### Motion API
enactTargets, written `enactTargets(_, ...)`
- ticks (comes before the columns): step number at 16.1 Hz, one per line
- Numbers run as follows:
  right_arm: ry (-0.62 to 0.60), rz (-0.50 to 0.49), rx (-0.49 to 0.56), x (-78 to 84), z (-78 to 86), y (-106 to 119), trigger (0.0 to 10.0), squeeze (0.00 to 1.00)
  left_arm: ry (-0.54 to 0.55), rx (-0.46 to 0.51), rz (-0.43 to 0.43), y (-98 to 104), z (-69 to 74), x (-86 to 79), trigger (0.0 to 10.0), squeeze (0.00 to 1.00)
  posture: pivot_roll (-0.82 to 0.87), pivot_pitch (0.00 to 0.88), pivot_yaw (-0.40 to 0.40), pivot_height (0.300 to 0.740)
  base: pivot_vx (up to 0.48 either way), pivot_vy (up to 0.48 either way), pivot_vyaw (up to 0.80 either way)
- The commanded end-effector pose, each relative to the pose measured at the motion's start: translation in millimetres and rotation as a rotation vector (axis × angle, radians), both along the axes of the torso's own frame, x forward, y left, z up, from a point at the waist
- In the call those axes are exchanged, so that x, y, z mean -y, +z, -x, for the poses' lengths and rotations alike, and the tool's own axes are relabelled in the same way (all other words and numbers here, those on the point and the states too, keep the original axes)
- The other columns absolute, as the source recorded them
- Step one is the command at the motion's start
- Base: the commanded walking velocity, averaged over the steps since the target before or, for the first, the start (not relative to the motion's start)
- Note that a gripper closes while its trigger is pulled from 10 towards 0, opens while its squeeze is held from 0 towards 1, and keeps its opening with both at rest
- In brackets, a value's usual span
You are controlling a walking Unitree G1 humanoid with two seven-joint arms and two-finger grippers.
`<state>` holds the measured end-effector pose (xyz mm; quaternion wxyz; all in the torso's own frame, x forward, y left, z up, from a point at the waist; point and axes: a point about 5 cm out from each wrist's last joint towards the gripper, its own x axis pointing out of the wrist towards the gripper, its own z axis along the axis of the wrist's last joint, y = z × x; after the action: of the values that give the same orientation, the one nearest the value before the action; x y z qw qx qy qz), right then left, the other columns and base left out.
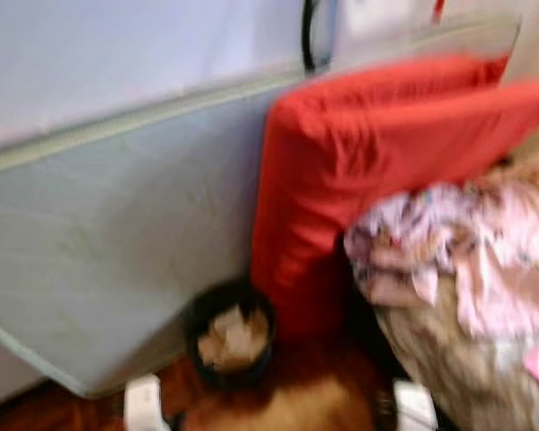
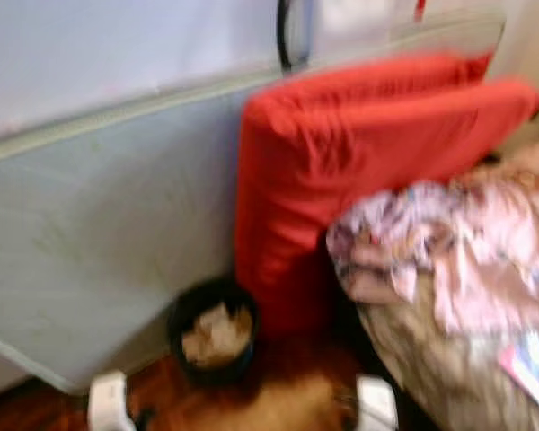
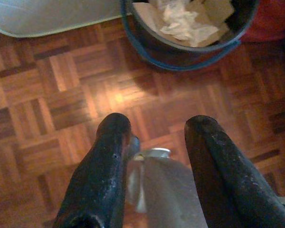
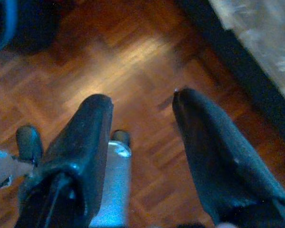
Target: Clean up the room
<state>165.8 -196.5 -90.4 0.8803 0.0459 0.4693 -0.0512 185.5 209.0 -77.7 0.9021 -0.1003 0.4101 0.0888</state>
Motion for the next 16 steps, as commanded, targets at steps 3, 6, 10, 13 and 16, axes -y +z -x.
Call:
enactTargets(3, -0.021, 0.012, 0.001, 16.1, -19.4, 11, 10.0, 0.00, -0.122, -0.163, -0.137, -13, 40.4, -26.3, 10.0, 0.00, 0.00, 0.000, 0.039, 0.740, 0.000, -0.261, 0.00)
enactTargets(6, -0.011, 0.009, 0.014, 14.2, -25.3, 13, 10.0, 0.00, -0.123, -0.116, -0.139, -5, 19.6, -23.7, 10.0, 0.00, 0.03, 0.000, 0.033, 0.740, 0.000, -0.261, 0.00)
enactTargets(10, -0.014, 0.000, 0.037, 12.0, -33.6, 17, 10.0, 0.00, -0.107, -0.107, -0.138, -3, 18.6, -30.2, 10.0, 0.00, 0.03, 0.001, 0.028, 0.740, 0.000, -0.132, 0.00)
enactTargets(13, 0.007, 0.008, 0.026, 13.0, -34.3, 18, 10.0, 0.00, -0.092, -0.123, -0.128, -6, 30.0, -34.1, 10.0, 0.00, 0.03, 0.019, 0.023, 0.740, 0.000, 0.000, 0.00)
enactTargets(16, 0.018, 0.010, 0.002, 13.8, -33.6, 17, 10.0, 0.00, -0.076, -0.120, -0.117, -8, 36.7, -36.0, 10.0, 0.00, 0.04, 0.039, 0.014, 0.740, 0.000, 0.000, -0.53)
